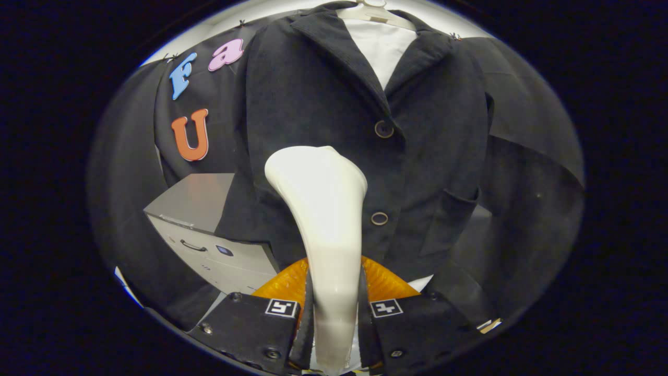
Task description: Iron the clothes twice with a garment steamer, once on the left side and once on the right side.
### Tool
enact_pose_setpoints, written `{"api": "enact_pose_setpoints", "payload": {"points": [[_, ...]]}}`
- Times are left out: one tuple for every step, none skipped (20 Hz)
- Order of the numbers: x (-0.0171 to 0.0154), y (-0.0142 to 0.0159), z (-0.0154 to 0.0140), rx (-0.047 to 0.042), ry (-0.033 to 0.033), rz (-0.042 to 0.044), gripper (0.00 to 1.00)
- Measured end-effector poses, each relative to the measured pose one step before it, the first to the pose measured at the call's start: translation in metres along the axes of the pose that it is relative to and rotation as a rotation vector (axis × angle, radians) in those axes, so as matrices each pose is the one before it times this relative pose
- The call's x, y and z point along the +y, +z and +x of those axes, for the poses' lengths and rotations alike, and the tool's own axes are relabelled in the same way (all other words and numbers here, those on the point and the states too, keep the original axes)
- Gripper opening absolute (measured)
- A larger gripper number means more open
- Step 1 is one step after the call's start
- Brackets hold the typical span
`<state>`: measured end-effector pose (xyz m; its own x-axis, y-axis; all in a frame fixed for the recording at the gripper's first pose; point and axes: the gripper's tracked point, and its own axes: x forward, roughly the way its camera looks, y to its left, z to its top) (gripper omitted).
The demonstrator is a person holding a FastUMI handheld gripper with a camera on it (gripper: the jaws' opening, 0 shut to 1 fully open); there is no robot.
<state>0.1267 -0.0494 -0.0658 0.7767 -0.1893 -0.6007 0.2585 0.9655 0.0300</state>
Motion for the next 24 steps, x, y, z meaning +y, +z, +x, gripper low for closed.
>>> {"api": "enact_pose_setpoints", "payload": {"points": [[-0.00409, -0.00706, 0.00246, 0.0132, -0.00602, 0.00295, 0.37], [-0.00342, -0.00752, 0.00222, 0.01288, -0.00302, 0.00185, 0.37], [-0.00144, -0.00346, 0.00085, 0.00749, -0.00142, -0.00044, 0.37], [-0.00015, -0.00152, 0.00091, -0.00117, 0.00258, -0.0025, 0.37], [0.00018, -0.00072, -0.00008, -0.00284, 0.0011, -0.00509, 0.37], [-0.00004, -0.00114, -0.00119, 0.00152, 0.00335, -0.00307, 0.37], [0.00013, -0.00235, -0.00025, 0.00596, 0.00433, 0.00226, 0.37], [0.00095, -0.0057, 0.00047, 0.01372, 0.0048, -0.00089, 0.37], [0.00115, -0.00461, 0.00174, 0.01349, -0.00107, -0.00261, 0.37], [0.00044, -0.00687, 0.00231, 0.01776, -0.00258, -0.00941, 0.37], [-0.00036, -0.00746, 0.00208, 0.01375, 0.00201, -0.00685, 0.37], [-0.00028, -0.00593, 0.00326, 0.01181, -0.00277, -0.00279, 0.37], [-0.00063, -0.00541, 0.00458, 0.01387, -0.00454, -0.00023, 0.37], [-0.00021, -0.00518, 0.00259, 0.01061, -0.00284, 0.00625, 0.37], [-0.00112, -0.00339, 0.0018, 0.0066, -0.00126, 0.00326, 0.37], [-0.00454, -0.00649, 0.00305, 0.01137, -0.00689, 0.00002, 0.37], [-0.00347, -0.00516, 0.00343, 0.01207, -0.00786, 0.00282, 0.37], [-0.00201, -0.0063, 0.00204, 0.01712, -0.00718, 0.00469, 0.37], [-0.00132, -0.00406, 0.00198, 0.0101, -0.00029, 0.00374, 0.37], [-0.00215, -0.00313, 0.0014, 0.00584, -0.00016, 0.00107, 0.37], [-0.00214, -0.00335, 0.00198, 0.0041, -0.00146, -0.00077, 0.38], [-0.00181, -0.00383, 0.0026, 0.00729, -0.00058, 0.0038, 0.37], [0.00141, -0.00426, 0.00062, 0.01399, 0.00147, 0.00071, 0.37], [-0.00117, -0.00411, 0.0017, 0.00673, 0.00139, 0.00377, 0.37]]}}
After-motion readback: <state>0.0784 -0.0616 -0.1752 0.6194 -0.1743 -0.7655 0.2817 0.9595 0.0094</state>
